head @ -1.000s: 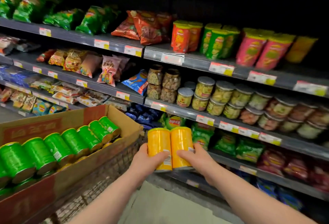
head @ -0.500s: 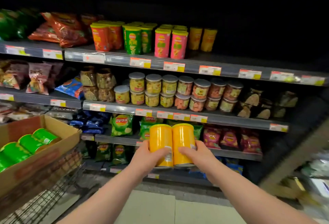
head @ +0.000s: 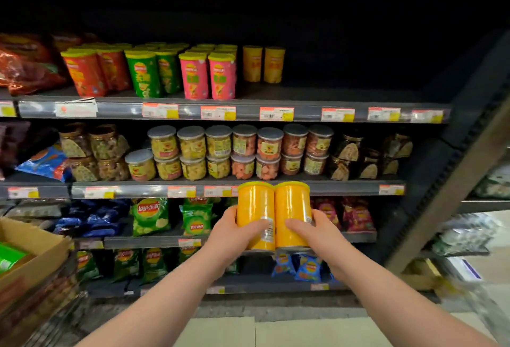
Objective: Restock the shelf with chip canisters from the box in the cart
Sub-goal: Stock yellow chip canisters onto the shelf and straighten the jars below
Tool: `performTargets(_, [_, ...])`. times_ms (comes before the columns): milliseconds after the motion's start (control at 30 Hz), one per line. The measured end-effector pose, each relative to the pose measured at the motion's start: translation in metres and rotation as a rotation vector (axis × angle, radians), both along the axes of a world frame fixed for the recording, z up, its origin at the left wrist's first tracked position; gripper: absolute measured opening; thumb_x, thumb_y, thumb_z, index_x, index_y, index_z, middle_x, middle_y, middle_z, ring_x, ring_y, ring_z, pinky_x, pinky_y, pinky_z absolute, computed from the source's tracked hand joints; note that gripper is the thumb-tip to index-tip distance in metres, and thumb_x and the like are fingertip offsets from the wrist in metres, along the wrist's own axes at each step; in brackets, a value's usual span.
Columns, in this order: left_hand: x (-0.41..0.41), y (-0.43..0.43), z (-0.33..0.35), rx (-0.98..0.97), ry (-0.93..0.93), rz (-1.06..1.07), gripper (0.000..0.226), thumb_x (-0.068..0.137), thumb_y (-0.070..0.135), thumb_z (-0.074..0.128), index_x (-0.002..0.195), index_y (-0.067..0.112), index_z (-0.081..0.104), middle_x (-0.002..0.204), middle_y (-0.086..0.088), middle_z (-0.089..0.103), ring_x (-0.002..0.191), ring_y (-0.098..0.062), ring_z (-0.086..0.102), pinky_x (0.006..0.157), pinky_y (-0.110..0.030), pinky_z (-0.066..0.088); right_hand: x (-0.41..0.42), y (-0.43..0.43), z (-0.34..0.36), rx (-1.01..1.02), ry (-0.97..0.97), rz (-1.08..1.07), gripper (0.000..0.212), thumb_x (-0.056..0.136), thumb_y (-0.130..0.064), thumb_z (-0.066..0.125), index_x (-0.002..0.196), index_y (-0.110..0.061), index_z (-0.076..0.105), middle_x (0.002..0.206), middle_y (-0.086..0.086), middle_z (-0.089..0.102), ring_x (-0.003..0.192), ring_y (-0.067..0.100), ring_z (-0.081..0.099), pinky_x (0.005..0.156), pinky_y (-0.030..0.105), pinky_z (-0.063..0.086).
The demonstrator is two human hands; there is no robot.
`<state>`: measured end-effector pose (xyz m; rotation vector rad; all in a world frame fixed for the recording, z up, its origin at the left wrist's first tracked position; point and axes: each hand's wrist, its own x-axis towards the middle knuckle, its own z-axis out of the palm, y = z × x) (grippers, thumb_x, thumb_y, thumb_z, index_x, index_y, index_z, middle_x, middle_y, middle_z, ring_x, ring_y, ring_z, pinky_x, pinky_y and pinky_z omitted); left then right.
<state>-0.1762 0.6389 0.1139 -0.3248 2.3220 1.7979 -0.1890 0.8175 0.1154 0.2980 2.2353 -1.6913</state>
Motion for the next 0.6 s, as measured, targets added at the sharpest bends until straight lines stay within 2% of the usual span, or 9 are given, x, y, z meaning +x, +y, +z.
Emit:
performTargets(200, [-0.066,0.026,0.022,0.056,0.066,-0.112,0.046,0.082,0.041,0.068,0.120,0.028,0.045,0.106,0.010,0.060,0.091,-0.007,0.059,0.069,-0.024,0.048,-0.048,0.027,0.025,0.018,0.086,-0.105,0.046,0.084,-0.042,0.066,0.121,-0.026,0.044,0.112,-0.006,0.059,0.101,0.012,0.057,0.086,0.032,0.042])
performTargets(367, [-0.123,0.029,0.040,0.123,0.137,-0.164,0.053,0.081,0.037,0.070,0.126,0.025,0.044,0.112,0.006,0.061,0.097,-0.012,0.062,0.080,-0.028,0.051,-0.098,0.031,0.049,0.037,0.176,-0.133,0.052,0.084,-0.039,0.067,0.126,-0.023,0.042,0.114,-0.005,0.061,0.100,0.013,0.061,0.081,0.029,0.049])
performTargets(500, [-0.160,0.013,0.053,0.132,0.214,-0.170,0.052,0.080,0.038,0.070,0.124,0.029,0.043,0.106,0.013,0.061,0.092,-0.005,0.061,0.072,-0.022,0.050,-0.136,0.020,0.063,0.055,0.236,-0.094,0.056,0.082,-0.039,0.069,0.130,-0.023,0.043,0.115,-0.007,0.061,0.104,0.011,0.061,0.094,0.035,0.048])
performTargets(567, [-0.174,0.003,0.061,0.143,0.244,-0.157,0.052,0.080,0.039,0.070,0.124,0.030,0.042,0.106,0.012,0.061,0.091,-0.005,0.062,0.070,-0.020,0.049,-0.155,0.013,0.075,0.065,0.279,-0.082,0.052,0.083,-0.038,0.068,0.126,-0.027,0.042,0.115,-0.008,0.060,0.103,0.010,0.060,0.091,0.032,0.048])
performTargets(600, [-0.180,-0.002,0.065,0.154,0.262,-0.147,0.051,0.081,0.037,0.069,0.123,0.030,0.042,0.105,0.012,0.061,0.088,-0.004,0.061,0.063,-0.016,0.049,-0.165,0.009,0.081,0.064,0.305,-0.084,0.050,0.083,-0.037,0.068,0.125,-0.027,0.042,0.115,-0.007,0.060,0.103,0.011,0.060,0.089,0.031,0.049])
